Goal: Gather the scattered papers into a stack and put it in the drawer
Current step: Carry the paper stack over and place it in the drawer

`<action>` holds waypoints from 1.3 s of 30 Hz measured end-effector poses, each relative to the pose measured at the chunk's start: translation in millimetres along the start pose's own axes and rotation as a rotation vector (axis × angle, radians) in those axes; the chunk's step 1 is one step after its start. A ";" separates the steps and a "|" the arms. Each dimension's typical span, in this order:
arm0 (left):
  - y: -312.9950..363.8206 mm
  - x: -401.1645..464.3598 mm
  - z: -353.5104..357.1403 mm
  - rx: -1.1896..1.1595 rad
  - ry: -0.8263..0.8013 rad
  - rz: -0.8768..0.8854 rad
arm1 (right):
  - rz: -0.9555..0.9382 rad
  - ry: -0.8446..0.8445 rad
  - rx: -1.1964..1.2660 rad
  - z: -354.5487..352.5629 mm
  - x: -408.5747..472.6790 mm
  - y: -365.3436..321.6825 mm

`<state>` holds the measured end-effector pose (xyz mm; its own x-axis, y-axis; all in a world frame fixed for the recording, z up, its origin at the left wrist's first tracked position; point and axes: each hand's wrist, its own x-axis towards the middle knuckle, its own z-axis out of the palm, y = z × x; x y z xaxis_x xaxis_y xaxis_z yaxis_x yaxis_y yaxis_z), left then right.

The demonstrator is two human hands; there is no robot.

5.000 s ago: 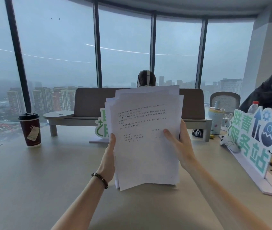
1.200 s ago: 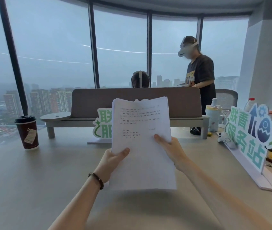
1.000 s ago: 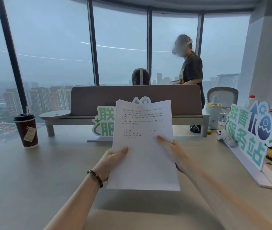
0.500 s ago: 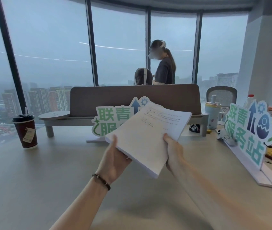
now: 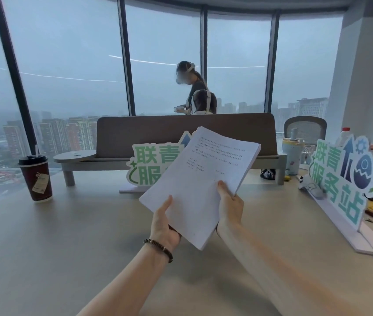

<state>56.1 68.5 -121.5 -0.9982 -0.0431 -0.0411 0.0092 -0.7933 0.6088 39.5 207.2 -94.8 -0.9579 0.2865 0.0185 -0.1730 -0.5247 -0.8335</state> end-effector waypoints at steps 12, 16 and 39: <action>31.8 12.1 -6.4 0.260 0.101 0.165 | 0.019 -0.152 -0.069 -12.6 15.7 -10.6; 61.7 2.3 -11.3 0.422 0.084 0.278 | -0.136 -0.158 -0.100 -34.0 38.2 -46.6; 69.4 -8.3 -40.1 0.699 0.071 0.398 | -0.232 -0.344 -0.495 -58.3 33.3 -2.8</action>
<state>67.3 -10.6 -110.7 -0.9213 -0.2997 0.2475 0.3012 -0.1478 0.9420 21.4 265.0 -124.0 -0.9411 0.0311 0.3366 -0.3374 -0.0247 -0.9410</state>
